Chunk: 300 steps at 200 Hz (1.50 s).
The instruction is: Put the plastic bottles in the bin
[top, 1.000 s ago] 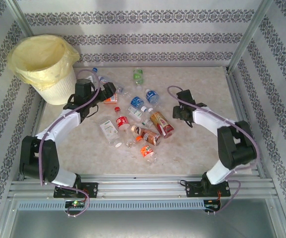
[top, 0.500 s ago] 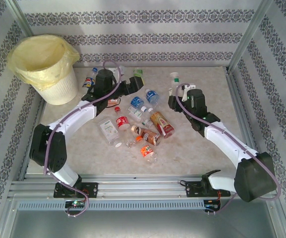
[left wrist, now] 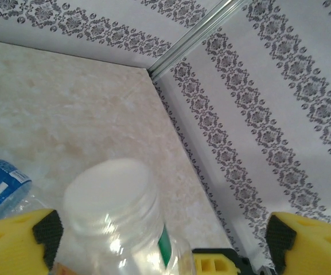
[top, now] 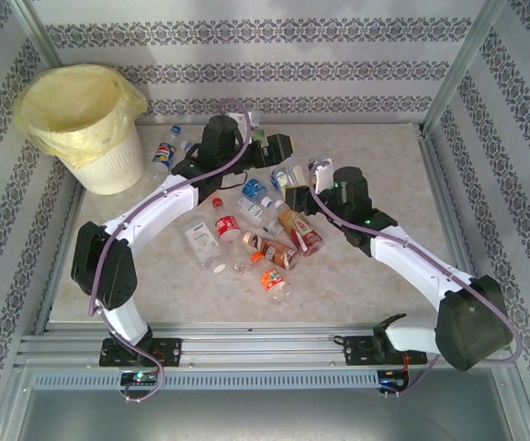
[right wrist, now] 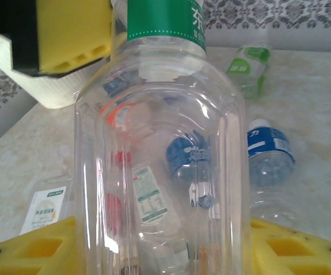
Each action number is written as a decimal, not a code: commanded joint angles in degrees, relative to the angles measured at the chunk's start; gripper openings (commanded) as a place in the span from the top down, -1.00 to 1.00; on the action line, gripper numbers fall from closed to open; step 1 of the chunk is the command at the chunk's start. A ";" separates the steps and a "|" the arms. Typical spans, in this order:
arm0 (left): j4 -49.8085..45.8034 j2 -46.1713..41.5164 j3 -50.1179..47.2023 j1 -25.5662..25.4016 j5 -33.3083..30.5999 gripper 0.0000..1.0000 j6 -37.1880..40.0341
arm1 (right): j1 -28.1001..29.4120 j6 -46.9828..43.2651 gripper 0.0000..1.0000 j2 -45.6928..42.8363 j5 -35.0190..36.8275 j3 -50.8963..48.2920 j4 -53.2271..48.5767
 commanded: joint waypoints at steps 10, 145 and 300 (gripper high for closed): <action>-4.03 2.15 2.36 -0.45 -1.13 -0.54 0.43 | 1.35 -0.88 0.02 0.58 -1.79 2.55 3.00; -2.33 2.77 2.42 -0.46 -0.93 0.24 -0.29 | 2.81 -1.70 -0.27 0.69 -5.98 3.93 3.67; -4.91 -10.46 0.29 5.73 -39.22 0.38 24.61 | -5.92 7.63 -0.96 -15.68 15.81 -0.51 -6.78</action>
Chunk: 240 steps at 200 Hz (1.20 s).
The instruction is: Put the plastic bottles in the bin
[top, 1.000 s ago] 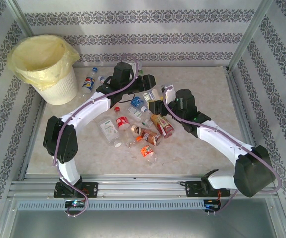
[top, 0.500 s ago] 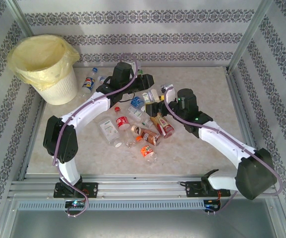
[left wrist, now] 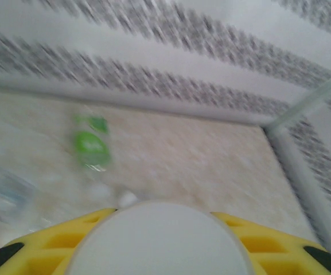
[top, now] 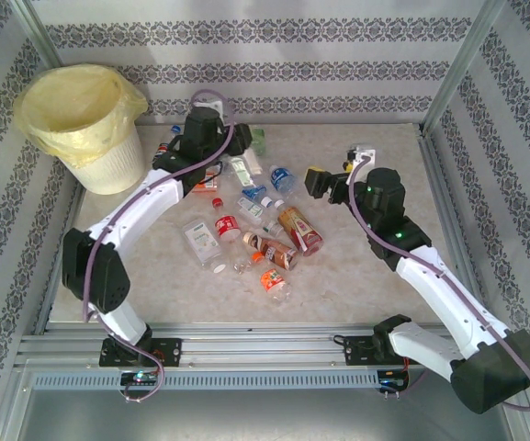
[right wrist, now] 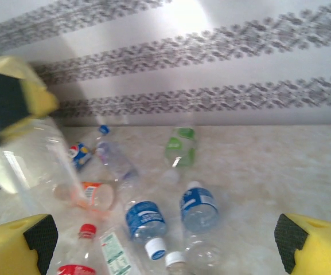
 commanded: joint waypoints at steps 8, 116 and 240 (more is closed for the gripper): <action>6.36 -6.35 -0.33 1.31 -19.12 0.38 16.82 | -1.70 4.24 -0.96 -0.74 1.75 -1.67 -1.24; 14.06 1.59 17.16 24.19 -22.82 0.36 25.26 | -1.85 4.61 -0.96 -0.04 1.85 -1.88 -1.27; -2.98 16.88 33.60 36.53 -16.23 0.32 9.63 | -1.89 5.40 -0.96 1.68 2.70 -1.99 -1.28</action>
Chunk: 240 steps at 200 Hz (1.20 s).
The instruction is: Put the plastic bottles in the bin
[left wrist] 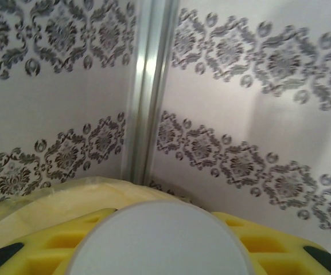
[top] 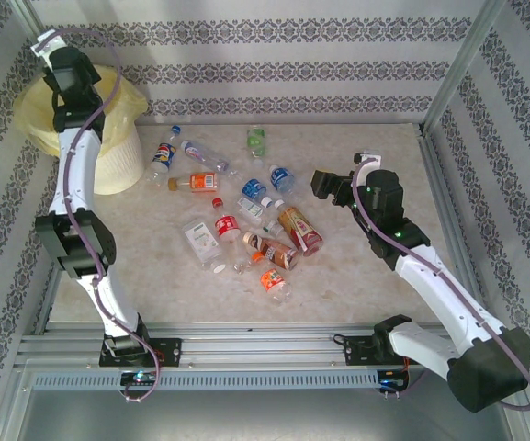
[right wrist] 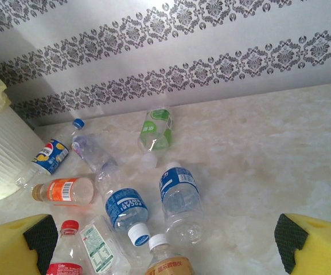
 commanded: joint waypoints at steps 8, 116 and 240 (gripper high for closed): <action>-9.48 1.65 4.19 0.08 7.36 0.32 -7.89 | -0.23 1.12 -0.96 1.04 1.24 0.01 0.49; -20.81 5.21 7.36 0.08 18.36 0.18 -22.05 | -0.28 1.52 -0.96 3.81 -0.45 1.51 -0.12; -24.61 6.98 11.25 0.00 23.32 -0.44 -25.76 | -0.35 -0.95 -0.96 5.67 1.60 -0.62 -5.93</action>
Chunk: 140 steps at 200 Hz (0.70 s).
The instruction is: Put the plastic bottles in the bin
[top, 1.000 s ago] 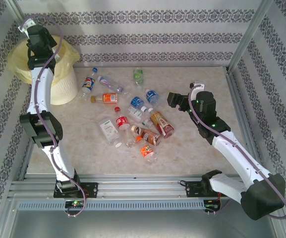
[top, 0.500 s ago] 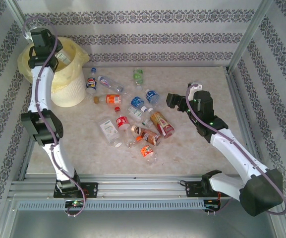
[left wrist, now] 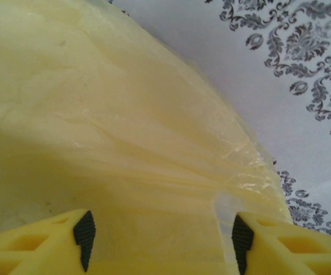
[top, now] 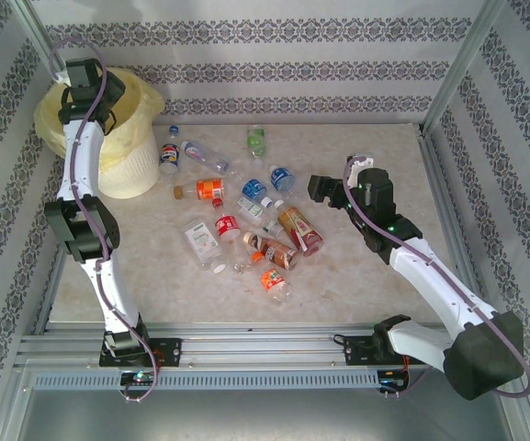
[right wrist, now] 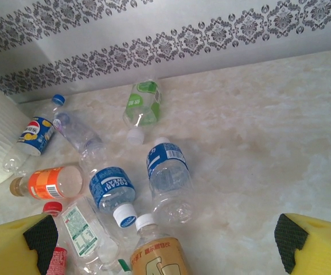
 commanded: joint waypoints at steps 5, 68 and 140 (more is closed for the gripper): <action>-0.80 -2.87 1.67 -0.45 4.00 -0.47 0.53 | -0.30 -0.95 -0.96 1.82 1.59 -0.47 -5.04; 0.76 -9.87 -2.30 -2.02 10.00 -0.80 4.42 | 1.98 -3.58 -0.96 6.68 -3.23 -0.40 -16.85; 0.92 -20.45 -10.34 -9.85 14.15 -0.99 9.19 | 7.07 -2.82 -0.96 12.46 0.19 -0.91 -18.07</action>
